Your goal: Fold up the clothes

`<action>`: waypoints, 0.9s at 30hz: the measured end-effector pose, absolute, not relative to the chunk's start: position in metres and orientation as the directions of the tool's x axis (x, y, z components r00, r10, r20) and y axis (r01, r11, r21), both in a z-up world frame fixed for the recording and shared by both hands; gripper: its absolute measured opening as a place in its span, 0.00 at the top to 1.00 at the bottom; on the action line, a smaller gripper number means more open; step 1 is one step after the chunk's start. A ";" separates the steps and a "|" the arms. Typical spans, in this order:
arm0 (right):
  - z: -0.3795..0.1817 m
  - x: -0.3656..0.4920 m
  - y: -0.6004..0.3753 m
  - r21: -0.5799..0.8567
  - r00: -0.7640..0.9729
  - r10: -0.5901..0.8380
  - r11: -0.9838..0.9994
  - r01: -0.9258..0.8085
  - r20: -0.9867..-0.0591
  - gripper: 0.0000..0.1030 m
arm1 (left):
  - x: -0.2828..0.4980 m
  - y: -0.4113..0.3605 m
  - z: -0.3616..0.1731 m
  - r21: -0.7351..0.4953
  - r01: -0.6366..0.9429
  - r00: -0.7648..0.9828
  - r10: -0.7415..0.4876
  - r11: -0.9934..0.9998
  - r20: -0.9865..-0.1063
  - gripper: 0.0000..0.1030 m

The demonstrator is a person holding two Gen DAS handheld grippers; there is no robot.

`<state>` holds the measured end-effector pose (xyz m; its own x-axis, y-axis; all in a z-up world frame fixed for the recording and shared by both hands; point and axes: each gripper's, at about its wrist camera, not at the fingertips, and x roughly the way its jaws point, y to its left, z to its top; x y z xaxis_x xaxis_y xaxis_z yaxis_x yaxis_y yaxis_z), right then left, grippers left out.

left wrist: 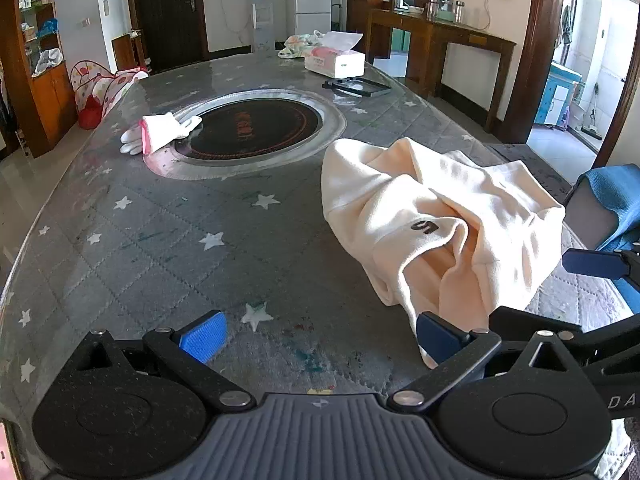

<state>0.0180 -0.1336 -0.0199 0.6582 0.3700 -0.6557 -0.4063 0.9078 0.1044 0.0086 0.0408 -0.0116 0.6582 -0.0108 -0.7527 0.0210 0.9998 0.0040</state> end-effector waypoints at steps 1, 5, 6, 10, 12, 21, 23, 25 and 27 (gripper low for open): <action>-0.020 0.019 -0.133 0.105 0.657 0.370 0.908 -0.407 -0.656 0.00 | 0.009 0.041 -0.012 0.005 0.021 0.658 -0.010 1.000 -0.753 0.00; -0.021 0.021 -0.132 0.105 0.654 0.370 0.907 -0.407 -0.660 0.00 | 0.011 0.041 -0.012 0.007 0.021 0.656 -0.008 1.000 -0.755 0.00; -0.022 0.021 -0.132 0.107 0.653 0.371 0.907 -0.407 -0.660 0.00 | 0.011 0.041 -0.013 0.008 0.021 0.655 -0.008 1.000 -0.756 0.00; -0.023 0.022 -0.133 0.111 0.650 0.373 0.907 -0.406 -0.662 0.00 | 0.013 0.041 -0.015 0.012 0.022 0.651 -0.005 1.000 -0.759 0.00; -0.023 0.022 -0.133 0.114 0.649 0.373 0.907 -0.406 -0.663 0.00 | 0.013 0.040 -0.015 0.015 0.023 0.649 -0.004 1.000 -0.760 0.00; -0.023 0.023 -0.133 0.113 0.649 0.372 0.908 -0.404 -0.664 0.00 | 0.014 0.039 -0.016 0.019 0.025 0.649 -0.002 1.000 -0.761 0.00; -0.023 0.024 -0.133 0.113 0.649 0.372 0.908 -0.404 -0.663 0.00 | 0.014 0.039 -0.016 0.020 0.025 0.649 -0.001 0.999 -0.761 0.00; -0.023 0.024 -0.133 0.113 0.650 0.371 0.908 -0.404 -0.663 0.00 | 0.014 0.039 -0.016 0.021 0.025 0.650 -0.001 0.999 -0.760 0.00; -0.023 0.024 -0.133 0.113 0.650 0.371 0.908 -0.403 -0.663 0.00 | 0.014 0.039 -0.015 0.021 0.024 0.650 0.000 0.999 -0.760 0.00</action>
<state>0.0241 -0.1335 -0.0228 0.6500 0.3710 -0.6632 -0.4034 0.9081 0.1126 0.0139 0.0394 -0.0154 0.6504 0.0003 -0.7596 0.0244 0.9995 0.0214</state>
